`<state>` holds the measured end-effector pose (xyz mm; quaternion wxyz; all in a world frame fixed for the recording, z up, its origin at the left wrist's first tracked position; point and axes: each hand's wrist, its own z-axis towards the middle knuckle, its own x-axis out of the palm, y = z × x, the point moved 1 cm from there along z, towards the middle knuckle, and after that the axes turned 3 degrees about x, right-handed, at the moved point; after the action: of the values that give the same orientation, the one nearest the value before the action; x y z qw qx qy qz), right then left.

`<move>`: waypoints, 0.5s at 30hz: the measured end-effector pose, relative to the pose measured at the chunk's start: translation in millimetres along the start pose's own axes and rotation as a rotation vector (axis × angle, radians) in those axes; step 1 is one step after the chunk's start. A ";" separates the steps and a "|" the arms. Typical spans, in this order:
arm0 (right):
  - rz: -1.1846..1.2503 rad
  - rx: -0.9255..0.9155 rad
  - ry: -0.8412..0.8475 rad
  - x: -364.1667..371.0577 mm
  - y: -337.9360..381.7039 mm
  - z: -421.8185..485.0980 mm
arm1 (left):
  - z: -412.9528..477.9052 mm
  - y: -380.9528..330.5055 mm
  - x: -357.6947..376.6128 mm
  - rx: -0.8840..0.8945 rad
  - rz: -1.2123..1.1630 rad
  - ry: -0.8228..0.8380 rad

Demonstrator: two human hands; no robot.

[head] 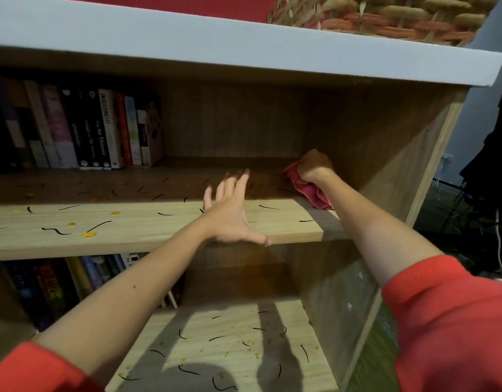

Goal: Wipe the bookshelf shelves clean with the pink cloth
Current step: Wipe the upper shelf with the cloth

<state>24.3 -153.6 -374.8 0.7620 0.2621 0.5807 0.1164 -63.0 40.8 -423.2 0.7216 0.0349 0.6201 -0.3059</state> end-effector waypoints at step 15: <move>-0.062 -0.109 0.131 29.6 24.2 -1.6 | 4.6 4.7 2.7 0.020 -0.036 -0.002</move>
<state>34.6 -118.7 -386.5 0.7388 0.1940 0.6298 0.1410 -56.5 41.5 -426.1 0.7161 0.0305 0.6170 -0.3249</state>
